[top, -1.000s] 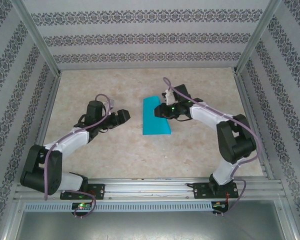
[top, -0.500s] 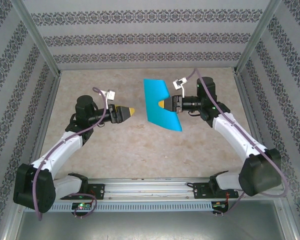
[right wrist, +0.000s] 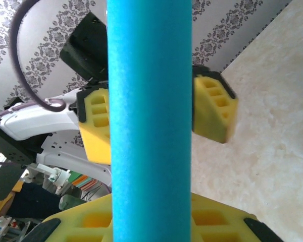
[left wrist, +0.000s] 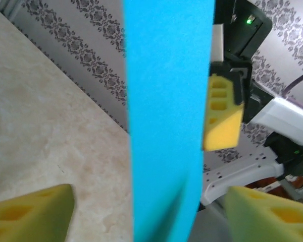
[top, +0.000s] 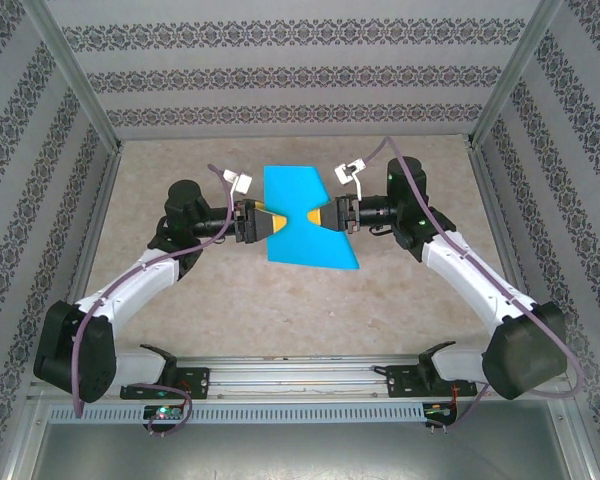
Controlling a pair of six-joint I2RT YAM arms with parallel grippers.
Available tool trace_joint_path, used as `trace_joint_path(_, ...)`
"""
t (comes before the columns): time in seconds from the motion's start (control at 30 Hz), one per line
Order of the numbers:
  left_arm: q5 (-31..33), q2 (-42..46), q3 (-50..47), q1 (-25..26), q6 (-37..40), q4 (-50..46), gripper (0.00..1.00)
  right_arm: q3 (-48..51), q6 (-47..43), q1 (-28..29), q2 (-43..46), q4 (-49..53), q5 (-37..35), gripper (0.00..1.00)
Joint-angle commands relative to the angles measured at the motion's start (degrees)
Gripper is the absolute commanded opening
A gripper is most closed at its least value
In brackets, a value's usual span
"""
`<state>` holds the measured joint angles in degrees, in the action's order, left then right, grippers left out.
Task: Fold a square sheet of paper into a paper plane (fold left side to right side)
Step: Place a square sheet of paper at the center of the table.
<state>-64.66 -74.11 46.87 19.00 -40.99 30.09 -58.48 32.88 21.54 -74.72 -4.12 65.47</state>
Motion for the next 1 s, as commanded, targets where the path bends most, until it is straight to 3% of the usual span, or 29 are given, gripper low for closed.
trace_joint_path(0.0, -1.18, 0.52, 2.03, 0.38, 2.06, -0.29, 0.54, 0.71, -1.06, -0.76, -0.66, -1.61, -1.68, 0.25)
trace_joint_path(0.13, 1.32, 0.11, 2.67, 0.48, 4.81, -6.53, 0.14, 1.76, -2.26, -1.62, -0.52, 0.08, -3.38, 0.29)
trace_joint_path(0.2, 2.85, -0.52, 2.88, 0.39, 5.67, -9.45, 0.04, 2.39, -3.21, -2.30, 0.01, 1.67, -5.10, 0.34)
trace_joint_path(0.43, 9.94, -4.97, 2.78, 0.40, 6.67, -19.46, 0.01, 4.69, -7.32, -6.28, 1.84, 10.79, -18.61, 0.63)
trace_joint_path(0.53, 11.86, -8.67, 1.63, 0.42, 5.36, -20.24, 0.01, 5.03, -8.44, -7.19, 1.14, 15.28, -24.48, 0.71)
trace_joint_path(0.73, 16.21, -17.51, 0.50, 0.42, 6.59, -24.39, 0.01, 7.35, -6.79, -7.65, -1.99, 17.12, -30.76, 0.71)
trace_joint_path(0.97, 21.54, -25.86, 3.02, 0.42, 9.83, -31.99, 0.01, 9.87, -2.10, -6.16, -8.02, 13.24, -31.89, 0.47)
